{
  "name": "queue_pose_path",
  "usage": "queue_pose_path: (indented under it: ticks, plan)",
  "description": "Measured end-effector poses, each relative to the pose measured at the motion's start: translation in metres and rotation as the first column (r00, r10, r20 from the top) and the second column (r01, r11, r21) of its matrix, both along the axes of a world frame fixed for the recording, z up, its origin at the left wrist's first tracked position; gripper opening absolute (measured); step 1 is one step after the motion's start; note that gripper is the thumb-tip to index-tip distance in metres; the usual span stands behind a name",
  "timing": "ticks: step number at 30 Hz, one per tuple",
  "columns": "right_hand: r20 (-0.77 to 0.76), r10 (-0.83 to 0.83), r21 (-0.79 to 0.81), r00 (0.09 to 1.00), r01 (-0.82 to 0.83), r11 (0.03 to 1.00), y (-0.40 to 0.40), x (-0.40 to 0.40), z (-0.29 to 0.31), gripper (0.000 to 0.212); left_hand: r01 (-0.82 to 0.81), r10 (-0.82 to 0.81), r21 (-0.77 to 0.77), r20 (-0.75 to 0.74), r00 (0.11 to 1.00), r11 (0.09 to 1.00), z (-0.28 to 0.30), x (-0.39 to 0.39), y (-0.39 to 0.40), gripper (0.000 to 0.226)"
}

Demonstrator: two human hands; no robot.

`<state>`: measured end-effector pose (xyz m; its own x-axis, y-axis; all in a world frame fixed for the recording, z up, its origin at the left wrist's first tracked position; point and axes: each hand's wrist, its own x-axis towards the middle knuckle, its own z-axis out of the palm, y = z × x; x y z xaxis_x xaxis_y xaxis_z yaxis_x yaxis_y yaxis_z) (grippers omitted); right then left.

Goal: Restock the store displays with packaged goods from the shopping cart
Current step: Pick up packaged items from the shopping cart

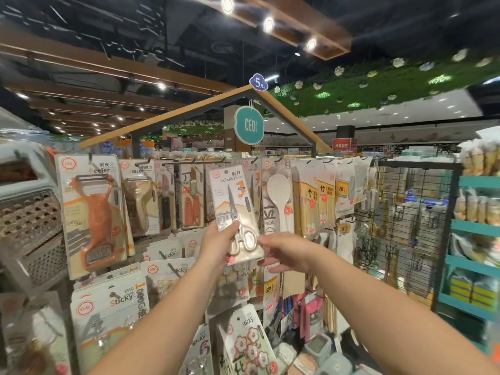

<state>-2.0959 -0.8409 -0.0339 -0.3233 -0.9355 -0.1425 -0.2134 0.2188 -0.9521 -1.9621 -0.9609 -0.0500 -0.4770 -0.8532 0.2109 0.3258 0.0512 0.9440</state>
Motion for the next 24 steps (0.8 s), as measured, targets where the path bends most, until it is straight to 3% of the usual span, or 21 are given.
queue_pose_path:
  ticks: [3,7,12,18,24]
  plan:
    - [0.001,0.026,-0.054,1.000,-0.026,0.998,0.001,0.005,-0.001,0.024,0.047,-0.047,-0.043,-0.010,0.999,0.998,0.002,-0.012,0.009,0.021]
    - [0.124,-0.071,-0.177,0.990,0.093,0.980,0.001,-0.002,-0.005,0.022,0.145,-0.147,-0.034,-0.056,0.988,0.989,0.009,-0.018,0.024,0.029]
    - [0.241,-0.196,-0.330,0.951,0.270,0.905,0.002,-0.018,-0.001,0.016,0.200,-0.190,-0.151,0.082,0.978,0.968,0.012,-0.015,0.026,0.033]
    - [0.261,-0.289,-0.358,0.921,0.370,0.857,-0.009,-0.028,0.009,0.018,0.239,-0.224,-0.135,0.116,0.968,0.962,0.009,-0.012,0.016,0.058]
    - [0.198,-0.318,-0.322,0.927,0.368,0.872,-0.017,-0.029,0.017,0.011,0.217,-0.206,-0.089,0.124,0.971,0.972,0.006,-0.008,0.012,0.055]
